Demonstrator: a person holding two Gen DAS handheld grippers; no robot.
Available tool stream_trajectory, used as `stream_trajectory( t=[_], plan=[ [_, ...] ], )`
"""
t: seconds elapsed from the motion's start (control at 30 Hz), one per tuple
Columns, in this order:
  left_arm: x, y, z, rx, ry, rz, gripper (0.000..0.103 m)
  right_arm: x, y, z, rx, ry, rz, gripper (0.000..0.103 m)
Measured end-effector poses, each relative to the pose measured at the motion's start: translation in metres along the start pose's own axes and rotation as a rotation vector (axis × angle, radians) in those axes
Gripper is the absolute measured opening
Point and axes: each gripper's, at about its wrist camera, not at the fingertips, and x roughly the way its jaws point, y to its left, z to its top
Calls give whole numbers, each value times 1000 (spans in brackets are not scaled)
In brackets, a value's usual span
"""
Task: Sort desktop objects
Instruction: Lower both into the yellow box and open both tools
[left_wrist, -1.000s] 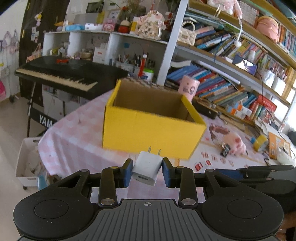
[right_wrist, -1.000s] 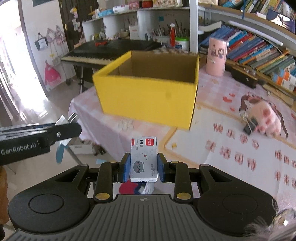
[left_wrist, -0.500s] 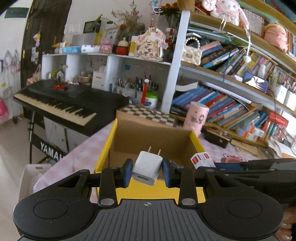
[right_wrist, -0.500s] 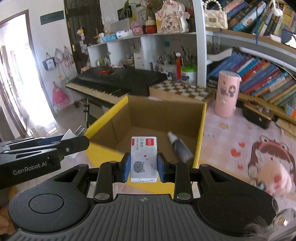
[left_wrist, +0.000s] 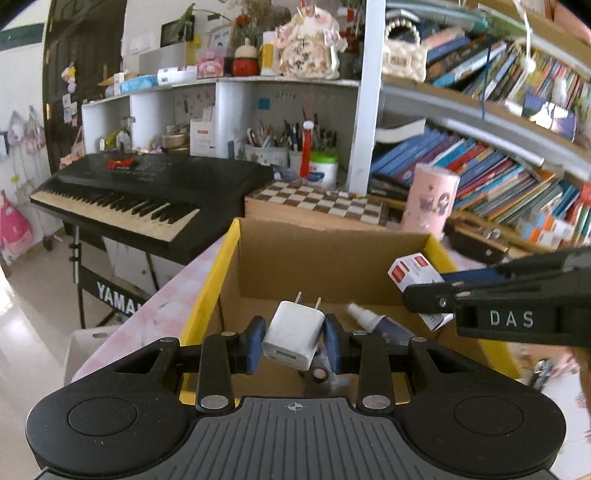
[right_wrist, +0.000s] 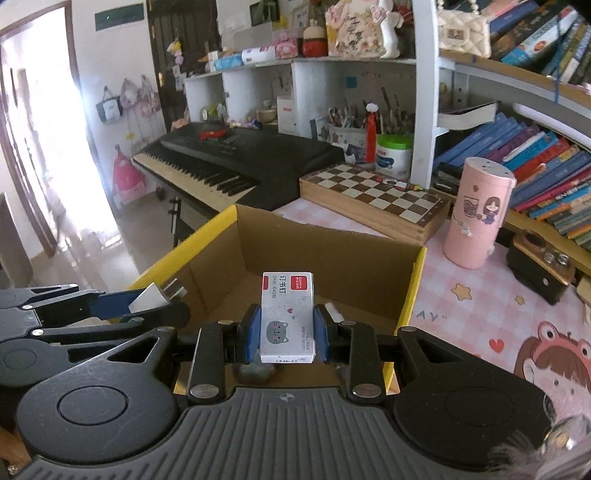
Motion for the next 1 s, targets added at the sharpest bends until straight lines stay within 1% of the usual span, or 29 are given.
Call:
stream_trajectory(
  t=[0.27, 0.43, 0.53, 0.67, 0.83, 0.9, 1.0],
  plan=[
    [36, -9, 5, 82, 68, 60, 32, 50, -10, 21, -88, 72, 29, 28],
    [52, -16, 6, 141, 110, 99, 32, 86, -13, 31, -119, 160, 69, 28],
    [60, -22, 5, 164, 134, 109, 32, 103, -10, 34, -153, 212, 89, 28],
    [67, -21, 2, 143, 162, 96, 32, 124, -2, 36, -205, 269, 102, 28],
    [71, -22, -1, 136, 184, 103, 32, 143, 2, 33, -261, 326, 101, 28],
    [72, -22, -2, 136, 187, 105, 32, 149, 1, 33, -266, 356, 105, 28],
    [72, -23, -3, 135, 191, 106, 33, 154, -1, 34, -273, 370, 106, 28]
  ],
)
